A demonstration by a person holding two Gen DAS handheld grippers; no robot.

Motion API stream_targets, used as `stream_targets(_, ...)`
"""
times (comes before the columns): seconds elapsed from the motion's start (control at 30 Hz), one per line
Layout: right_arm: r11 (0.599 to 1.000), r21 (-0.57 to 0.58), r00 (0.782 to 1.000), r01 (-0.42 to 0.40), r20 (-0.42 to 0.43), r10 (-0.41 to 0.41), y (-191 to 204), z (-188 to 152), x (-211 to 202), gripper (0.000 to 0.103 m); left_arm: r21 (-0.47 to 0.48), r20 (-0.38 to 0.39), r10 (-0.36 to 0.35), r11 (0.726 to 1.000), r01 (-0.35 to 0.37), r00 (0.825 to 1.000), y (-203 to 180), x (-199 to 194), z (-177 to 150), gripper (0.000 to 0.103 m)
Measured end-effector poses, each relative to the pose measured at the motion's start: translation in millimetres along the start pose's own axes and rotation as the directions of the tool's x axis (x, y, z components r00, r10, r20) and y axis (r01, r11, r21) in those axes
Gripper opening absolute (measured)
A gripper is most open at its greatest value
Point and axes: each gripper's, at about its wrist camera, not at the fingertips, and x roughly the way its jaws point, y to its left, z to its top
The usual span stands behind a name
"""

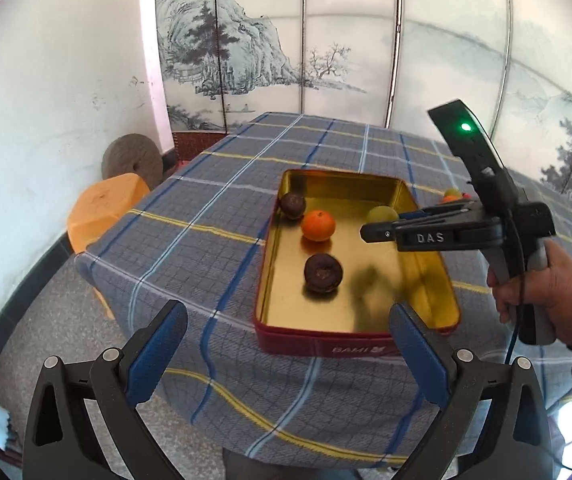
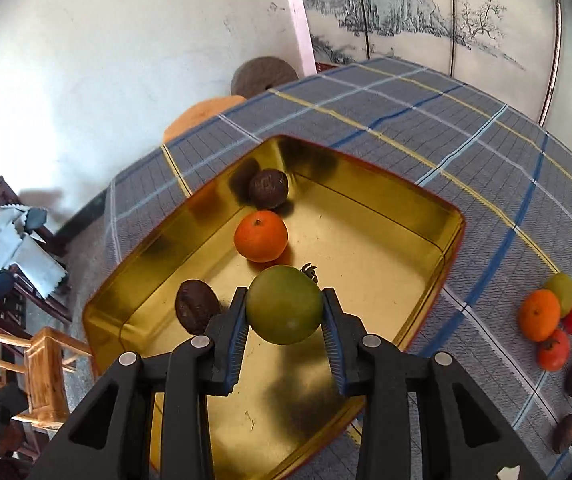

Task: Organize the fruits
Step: 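Carry the green lime into the gold tray and open the right gripper, then move the left gripper to the fruit group and grasp a red tomato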

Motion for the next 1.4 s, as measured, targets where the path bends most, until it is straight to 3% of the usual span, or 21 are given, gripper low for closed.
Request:
stream_targets(0.2, 1.0, 0.019, 0.999, 0.021, -0.042, -0.02, 1, 4, 17, 0.035, 0.035, 0.011, 0.035, 0.999, -0.035, 0.999, -2, 0, -5, 0.1)
stream_targets(0.27, 0.999, 0.018, 0.999, 0.04, -0.038, -0.039, 2, 6, 18, 0.035, 0.046, 0.017, 0.045, 0.998, -0.046, 0.999, -4, -1, -6, 0.1)
stream_targets(0.4, 0.999, 0.036, 1.0, -0.002, 0.001, 0.002, 5, 12, 12, 0.038, 0.06, 0.012, 0.053, 0.997, -0.053, 0.999, -5, -2, -7, 0.1)
stream_targets(0.57, 1.0, 0.025, 0.996, 0.017, 0.088, -0.019, 7, 5, -16, 0.057, 0.082, -0.003, 0.057, 0.995, -0.056, 0.998, -7, -2, -9, 0.1)
stream_targets(0.67, 0.995, 0.025, 0.984, 0.092, 0.152, -0.095, -4, -16, -43, 0.074, 0.112, -0.005, 0.049, 0.993, -0.048, 0.999, -13, -4, -11, 0.1)
stream_targets(0.77, 0.975, 0.071, 0.956, 0.209, 0.196, -0.219, -35, -53, -78, 0.084, 0.163, 0.008, 0.043, 0.986, -0.044, 0.999, -25, -6, -12, 0.1)
stream_targets(0.8, 0.957, 0.101, 0.937, 0.272, 0.197, -0.287, -52, -71, -93, 0.086, 0.181, 0.008, 0.036, 0.983, -0.037, 0.999, -30, -6, -12, 0.1)
stream_targets(0.9, 0.886, 0.17, 0.878, 0.431, 0.147, -0.455, -102, -115, -122, 0.091, 0.238, 0.0, -0.008, 0.971, 0.007, 1.0, -51, -4, -8, 0.1)
stream_targets(0.97, 0.818, 0.238, 0.831, 0.524, 0.067, -0.552, -143, -146, -141, 0.091, 0.264, -0.009, -0.054, 0.963, 0.055, 0.998, -64, -2, -2, 0.1)
stream_targets(1.13, 0.68, 0.383, 0.749, 0.625, -0.049, -0.661, -220, -202, -178, 0.092, 0.308, -0.057, -0.208, 0.927, 0.215, 0.976, -107, 13, 28, 0.1)
stream_targets(1.23, 0.657, 0.438, 0.753, 0.614, -0.073, -0.654, -245, -221, -184, 0.092, 0.313, -0.1, -0.282, 0.901, 0.299, 0.954, -134, 35, 56, 0.1)
stream_targets(1.4, 0.68, 0.492, 0.798, 0.543, -0.05, -0.601, -261, -236, -188, 0.094, 0.306, -0.196, -0.325, 0.876, 0.373, 0.925, -176, 93, 105, 0.1)
